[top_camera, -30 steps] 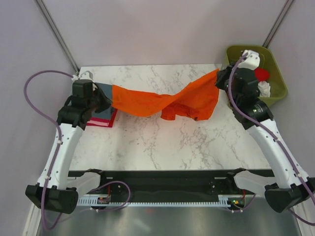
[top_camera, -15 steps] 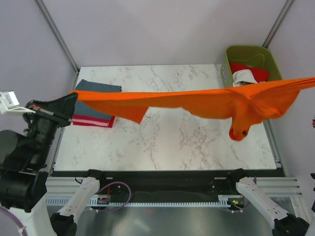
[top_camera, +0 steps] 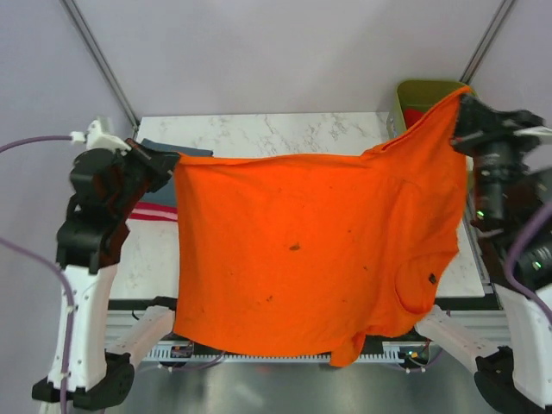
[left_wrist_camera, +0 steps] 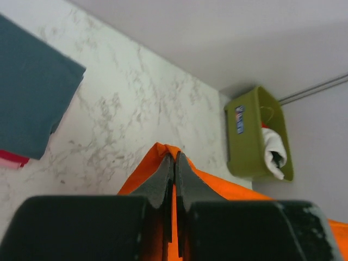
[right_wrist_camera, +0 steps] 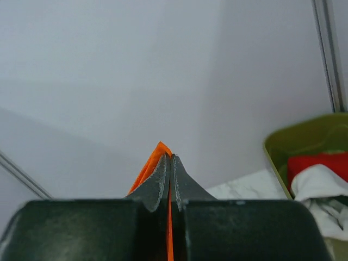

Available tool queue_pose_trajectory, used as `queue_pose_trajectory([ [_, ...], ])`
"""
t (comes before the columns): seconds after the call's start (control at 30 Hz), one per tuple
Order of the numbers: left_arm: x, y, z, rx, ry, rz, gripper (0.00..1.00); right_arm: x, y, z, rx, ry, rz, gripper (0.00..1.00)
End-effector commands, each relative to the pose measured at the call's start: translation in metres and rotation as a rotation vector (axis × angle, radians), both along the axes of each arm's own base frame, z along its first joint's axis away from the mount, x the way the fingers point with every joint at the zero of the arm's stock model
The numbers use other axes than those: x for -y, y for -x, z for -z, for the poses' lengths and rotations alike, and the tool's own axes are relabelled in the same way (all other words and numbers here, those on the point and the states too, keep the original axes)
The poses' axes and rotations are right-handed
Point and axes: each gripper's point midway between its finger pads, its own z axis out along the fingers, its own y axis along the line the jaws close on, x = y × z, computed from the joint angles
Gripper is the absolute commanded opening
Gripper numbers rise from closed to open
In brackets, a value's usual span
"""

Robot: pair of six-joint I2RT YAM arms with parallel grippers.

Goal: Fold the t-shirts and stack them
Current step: Flatten the tshirt out

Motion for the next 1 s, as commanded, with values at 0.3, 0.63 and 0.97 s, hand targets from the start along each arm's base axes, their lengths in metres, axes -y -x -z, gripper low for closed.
queue_pose_trajectory([
  [0.3, 0.014, -0.143, 0.032, -0.088, 0.033, -0.044, 0.02, -0.047, -0.176, 0.060, -0.210, 0.008, 0.006, 0.00],
  [0.63, 0.003, -0.189, -0.098, 0.156, 0.017, -0.017, 0.02, -0.001, -0.189, -0.057, 0.022, -0.099, -0.224, 0.00],
  [0.97, 0.015, -0.201, 0.079, -0.108, 0.035, 0.030, 0.02, 0.017, -0.202, 0.104, -0.199, -0.199, -0.370, 0.00],
])
